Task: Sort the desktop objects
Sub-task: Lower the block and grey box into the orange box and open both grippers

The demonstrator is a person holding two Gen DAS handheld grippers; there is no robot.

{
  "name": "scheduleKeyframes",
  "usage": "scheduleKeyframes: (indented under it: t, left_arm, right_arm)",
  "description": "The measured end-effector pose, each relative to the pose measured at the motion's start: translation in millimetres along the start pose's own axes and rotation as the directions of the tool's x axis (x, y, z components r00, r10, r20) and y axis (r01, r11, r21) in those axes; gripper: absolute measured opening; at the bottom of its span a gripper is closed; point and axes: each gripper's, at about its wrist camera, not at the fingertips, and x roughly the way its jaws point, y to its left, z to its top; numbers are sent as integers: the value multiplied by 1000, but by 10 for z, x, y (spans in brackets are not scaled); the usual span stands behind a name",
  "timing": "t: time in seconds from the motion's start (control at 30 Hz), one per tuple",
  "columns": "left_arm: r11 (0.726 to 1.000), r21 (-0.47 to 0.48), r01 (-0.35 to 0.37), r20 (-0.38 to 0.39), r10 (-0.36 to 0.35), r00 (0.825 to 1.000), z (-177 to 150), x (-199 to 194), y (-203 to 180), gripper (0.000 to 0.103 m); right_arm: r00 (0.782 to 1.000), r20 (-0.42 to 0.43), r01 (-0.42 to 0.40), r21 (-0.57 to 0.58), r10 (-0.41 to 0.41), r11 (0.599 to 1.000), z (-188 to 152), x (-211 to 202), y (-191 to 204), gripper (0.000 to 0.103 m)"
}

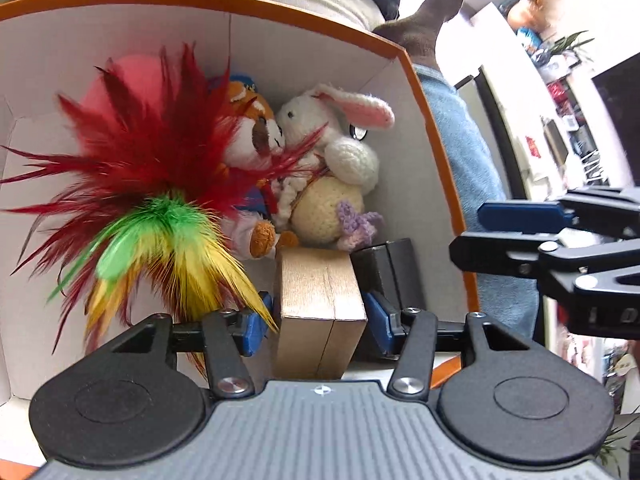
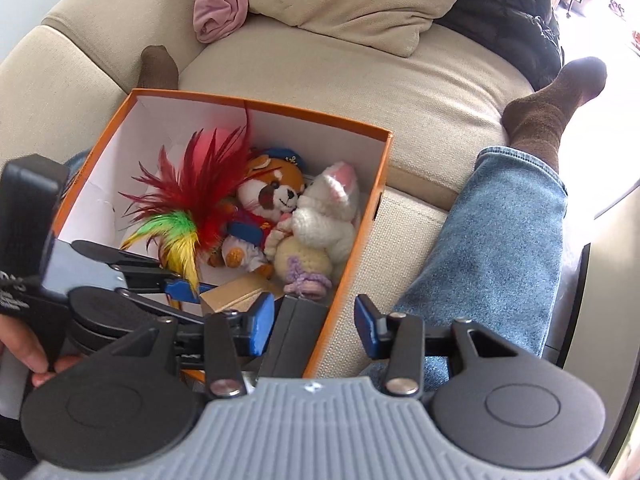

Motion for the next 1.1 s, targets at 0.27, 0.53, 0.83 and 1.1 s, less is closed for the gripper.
scheduleKeyframes:
  t: [0.27, 0.53, 0.83, 1.1]
  left_arm:
    - [996, 85, -29, 44, 25, 999, -82, -83, -112, 54]
    - [996, 80, -42, -12, 43, 999, -7, -155, -144, 53]
    - [1000, 23, 4, 13, -4, 1000, 136, -72, -75, 58]
    - [978, 196, -76, 23, 73, 997, -143, -102, -231, 63]
  right_arm:
    - [1000, 13, -11, 30, 10, 999, -79, 7, -76, 47]
    - [1000, 10, -21, 47, 21, 999, -131, 47, -123, 47]
    - [999, 35, -39, 56, 37, 998, -140, 21, -133, 47]
    - [999, 38, -39, 70, 37, 997, -159, 52, -198, 47]
